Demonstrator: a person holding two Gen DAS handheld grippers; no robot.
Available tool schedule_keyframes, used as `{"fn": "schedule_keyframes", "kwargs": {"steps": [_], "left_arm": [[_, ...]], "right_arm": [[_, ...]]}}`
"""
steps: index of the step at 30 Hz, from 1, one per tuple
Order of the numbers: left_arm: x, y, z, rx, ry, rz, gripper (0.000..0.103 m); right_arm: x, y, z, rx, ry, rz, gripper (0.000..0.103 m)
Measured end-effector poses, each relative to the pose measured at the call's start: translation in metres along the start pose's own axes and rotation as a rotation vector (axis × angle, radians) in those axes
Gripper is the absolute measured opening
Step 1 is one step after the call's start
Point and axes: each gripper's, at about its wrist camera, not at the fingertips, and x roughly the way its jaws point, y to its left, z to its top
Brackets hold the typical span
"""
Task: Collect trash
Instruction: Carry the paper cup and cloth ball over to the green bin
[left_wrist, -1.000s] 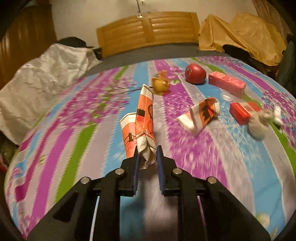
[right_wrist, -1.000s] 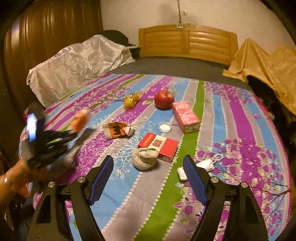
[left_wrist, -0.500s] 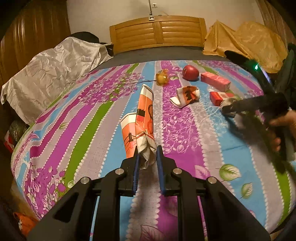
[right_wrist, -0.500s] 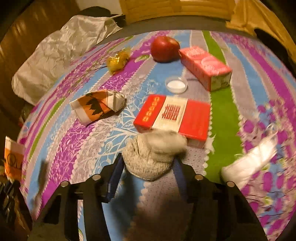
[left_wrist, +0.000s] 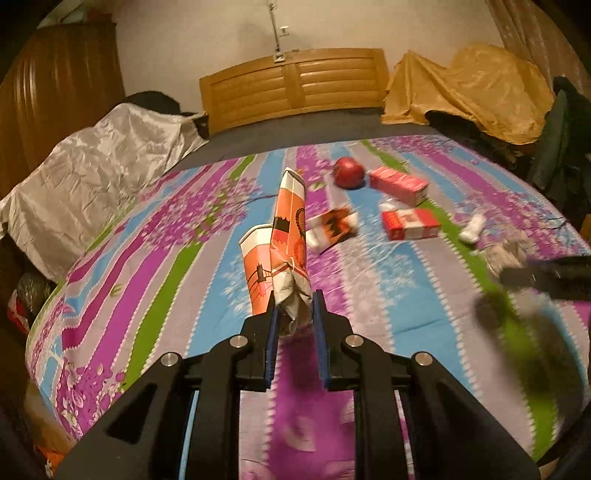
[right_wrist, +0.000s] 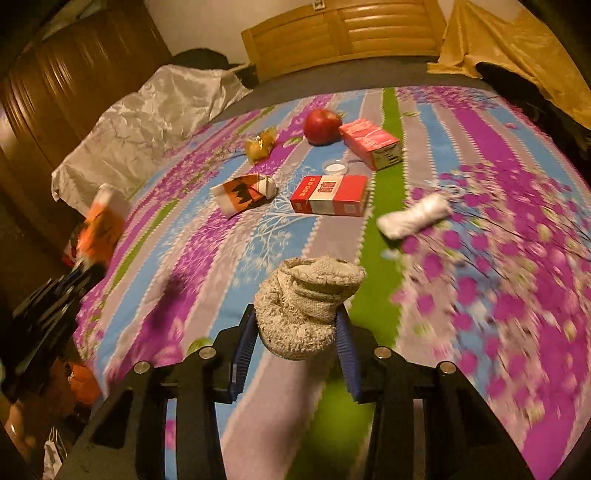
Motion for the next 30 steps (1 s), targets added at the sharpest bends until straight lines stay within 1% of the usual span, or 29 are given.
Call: {"fn": "schedule_keyframes", "kwargs": {"steps": [3,5,8,9,11,12,14,18,19,23,26,27,30], "left_arm": [[-0.012,-0.02,0.009,0.019,-0.023,-0.034,0.016],[-0.02,-0.036,0.015,0.026,-0.027,-0.071,0.016],[-0.029,-0.059,0.024,0.043,-0.037,-0.122,0.016],[-0.034,-0.071,0.029,0.064,-0.047,-0.137,0.016],[-0.044,-0.093,0.04,0.107,-0.079,-0.162,0.016],[-0.047,-0.098,0.044,0.117,-0.091,-0.171,0.016],[-0.058,-0.121,0.057,0.145,-0.124,-0.212,0.016],[-0.073,-0.164,0.075,0.2,-0.174,-0.267,0.016],[-0.077,-0.174,0.079,0.21,-0.186,-0.283,0.016],[-0.088,-0.221,0.098,0.256,-0.216,-0.353,0.016],[-0.091,-0.249,0.111,0.265,-0.211,-0.406,0.016],[-0.093,-0.261,0.117,0.27,-0.212,-0.428,0.016],[-0.097,-0.295,0.13,0.293,-0.229,-0.469,0.016]], "right_arm": [[-0.031,0.002,-0.015,-0.005,-0.025,-0.002,0.043],[-0.053,0.002,-0.025,-0.014,-0.042,-0.009,0.043],[-0.087,-0.003,-0.032,-0.028,-0.09,-0.041,0.043],[-0.096,-0.005,-0.032,-0.027,-0.107,-0.05,0.043],[-0.127,-0.018,-0.033,-0.009,-0.164,-0.076,0.043],[-0.14,-0.024,-0.034,0.003,-0.19,-0.089,0.043],[-0.163,-0.037,-0.033,0.021,-0.233,-0.114,0.043],[-0.215,-0.073,-0.035,0.068,-0.319,-0.177,0.043],[-0.222,-0.079,-0.035,0.075,-0.331,-0.192,0.043],[-0.268,-0.112,-0.036,0.092,-0.396,-0.27,0.043],[-0.305,-0.134,-0.035,0.097,-0.45,-0.338,0.043],[-0.311,-0.138,-0.034,0.101,-0.46,-0.352,0.043],[-0.347,-0.162,-0.037,0.113,-0.502,-0.422,0.043]]}}
